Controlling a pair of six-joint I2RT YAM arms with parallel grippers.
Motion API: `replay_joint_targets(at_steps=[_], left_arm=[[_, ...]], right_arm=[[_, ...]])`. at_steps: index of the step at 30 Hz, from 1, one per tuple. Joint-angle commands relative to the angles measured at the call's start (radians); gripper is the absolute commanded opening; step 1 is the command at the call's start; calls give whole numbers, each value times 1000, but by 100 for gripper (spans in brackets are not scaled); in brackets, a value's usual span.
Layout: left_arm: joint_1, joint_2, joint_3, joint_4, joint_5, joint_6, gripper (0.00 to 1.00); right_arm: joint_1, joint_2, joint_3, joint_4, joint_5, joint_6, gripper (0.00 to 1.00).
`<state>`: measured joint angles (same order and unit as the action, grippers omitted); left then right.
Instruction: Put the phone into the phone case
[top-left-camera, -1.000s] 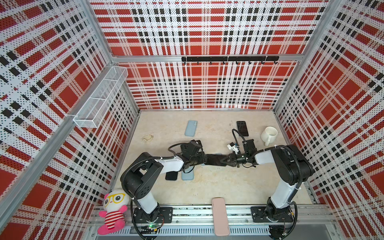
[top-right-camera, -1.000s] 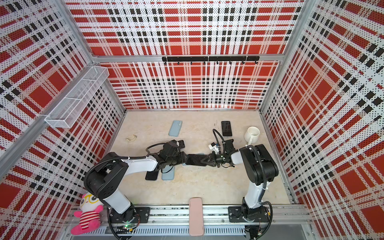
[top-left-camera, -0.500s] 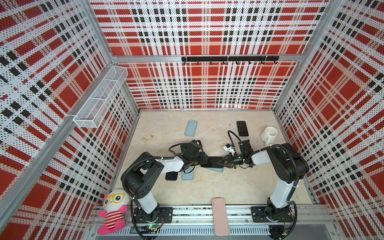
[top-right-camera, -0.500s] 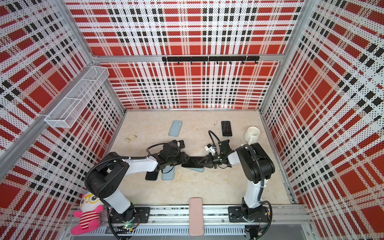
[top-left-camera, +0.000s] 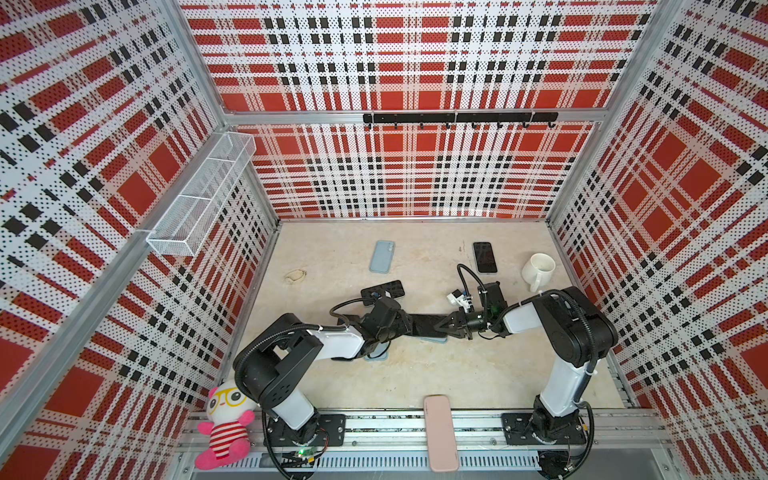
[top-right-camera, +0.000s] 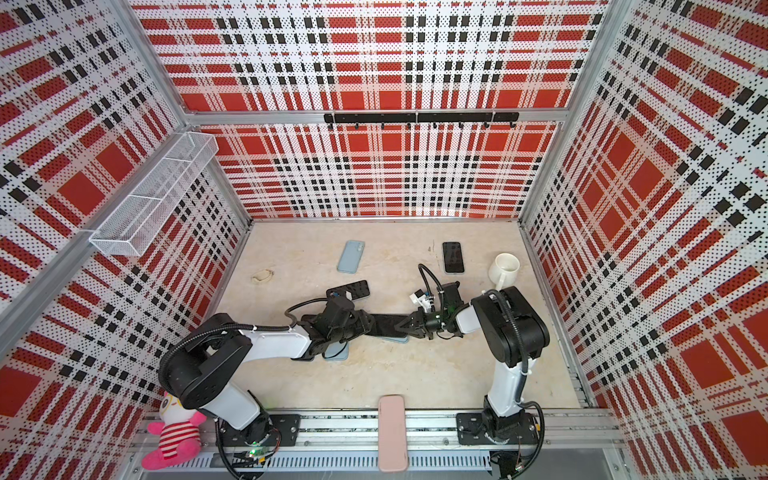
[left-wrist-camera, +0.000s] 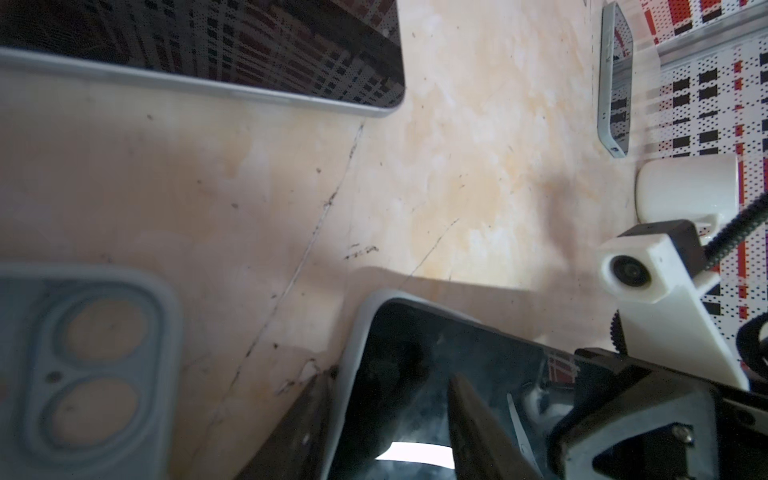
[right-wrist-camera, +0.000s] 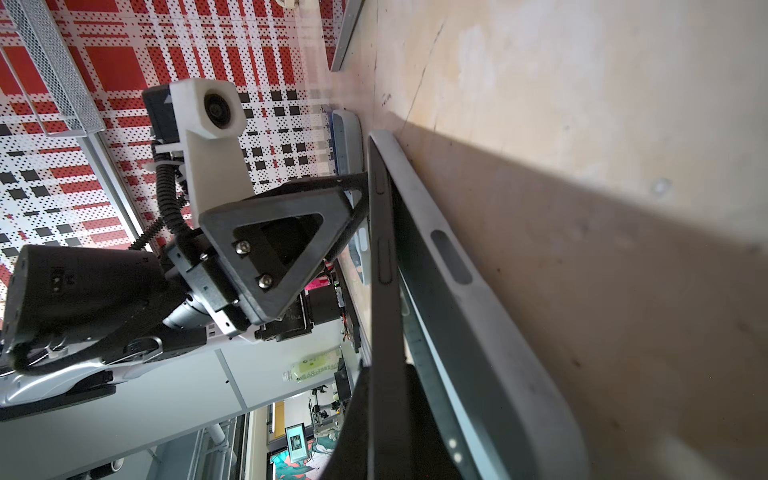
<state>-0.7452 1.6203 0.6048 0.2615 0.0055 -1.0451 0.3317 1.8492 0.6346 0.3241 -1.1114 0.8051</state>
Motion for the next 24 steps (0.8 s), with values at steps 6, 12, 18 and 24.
replay_joint_targets(at_steps=[6,12,18,24], left_arm=[[-63,-11,42,-88,67,0,48],[-62,9,68,-133,38,40,47],[-62,36,92,-138,42,53,45],[-63,50,111,-157,28,70,44]], right_arm=[[26,-34,63,-301,219,-135,21],[34,-118,129,-433,263,-207,32],[44,-185,218,-664,407,-313,38],[44,-208,283,-795,494,-373,40]])
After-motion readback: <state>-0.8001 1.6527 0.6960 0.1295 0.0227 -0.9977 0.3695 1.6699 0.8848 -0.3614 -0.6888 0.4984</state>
